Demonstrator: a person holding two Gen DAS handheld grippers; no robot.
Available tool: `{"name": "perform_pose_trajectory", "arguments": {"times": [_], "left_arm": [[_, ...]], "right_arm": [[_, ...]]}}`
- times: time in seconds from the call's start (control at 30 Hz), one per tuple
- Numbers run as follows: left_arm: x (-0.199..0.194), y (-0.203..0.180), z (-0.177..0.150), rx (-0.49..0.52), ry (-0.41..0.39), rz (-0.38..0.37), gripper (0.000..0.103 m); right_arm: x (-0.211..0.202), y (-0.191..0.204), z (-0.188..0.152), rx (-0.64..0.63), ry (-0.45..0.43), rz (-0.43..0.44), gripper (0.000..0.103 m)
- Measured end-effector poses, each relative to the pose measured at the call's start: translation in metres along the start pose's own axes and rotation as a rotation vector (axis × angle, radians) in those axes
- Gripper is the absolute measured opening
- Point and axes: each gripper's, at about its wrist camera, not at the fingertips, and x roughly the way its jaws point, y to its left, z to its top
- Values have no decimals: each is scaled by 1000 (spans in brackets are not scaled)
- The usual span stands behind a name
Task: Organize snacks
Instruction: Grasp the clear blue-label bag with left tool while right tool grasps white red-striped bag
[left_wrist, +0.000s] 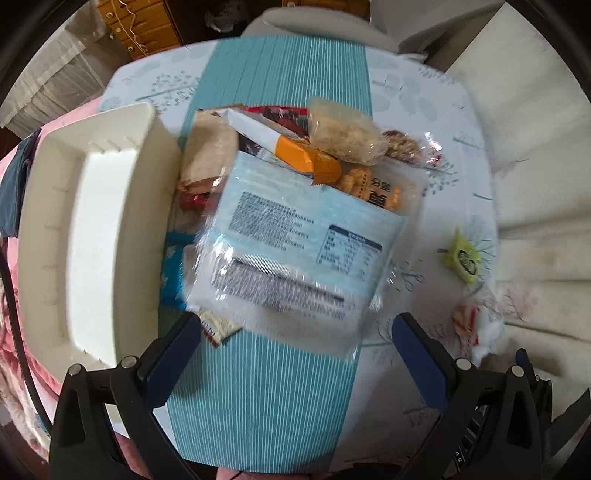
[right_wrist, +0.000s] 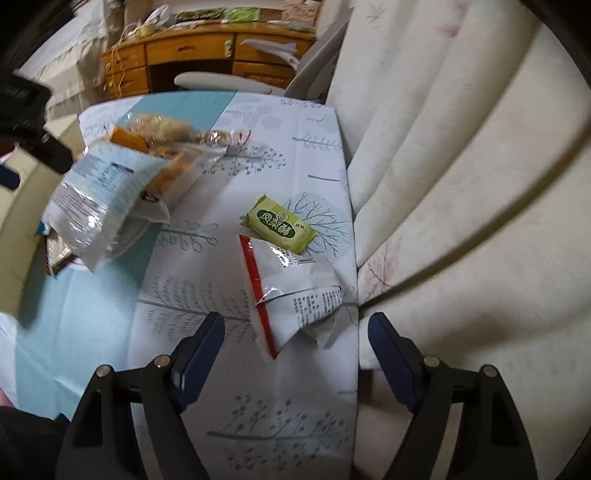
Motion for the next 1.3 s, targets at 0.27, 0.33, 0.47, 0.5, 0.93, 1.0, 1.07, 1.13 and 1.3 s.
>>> {"name": "perform_pose_trajectory", "arguments": {"times": [0.27,0.33,0.47,0.5,0.93,1.0,1.07,1.13,1.3], "left_arm": [[43,-3,32,4,95,62,103],[52,-1,38,-9,109,68,103],[69,6,45,-41,137,40,103],[73,8,46,-47,145,27,103],[85,4,26,2,56,6,103],[85,3,21,10,27,9,103],[88,0,14,7,0,5,103],[87,-1,4,-12,-30,-2,102],[86,1,-23,-59,-63,-36,84]], "right_arm": [[40,0,9,-62,35,24,76],[48,0,11,-69,40,35,76],[58,-3,13,-70,34,60,76],[61,-3,14,-73,41,63,76],[87,-10,12,-60,68,103,67],[86,-10,12,-56,67,112,65],[85,-11,12,-55,67,124,64],[84,-12,12,-51,69,150,64],[81,-11,11,-51,75,192,62]]}}
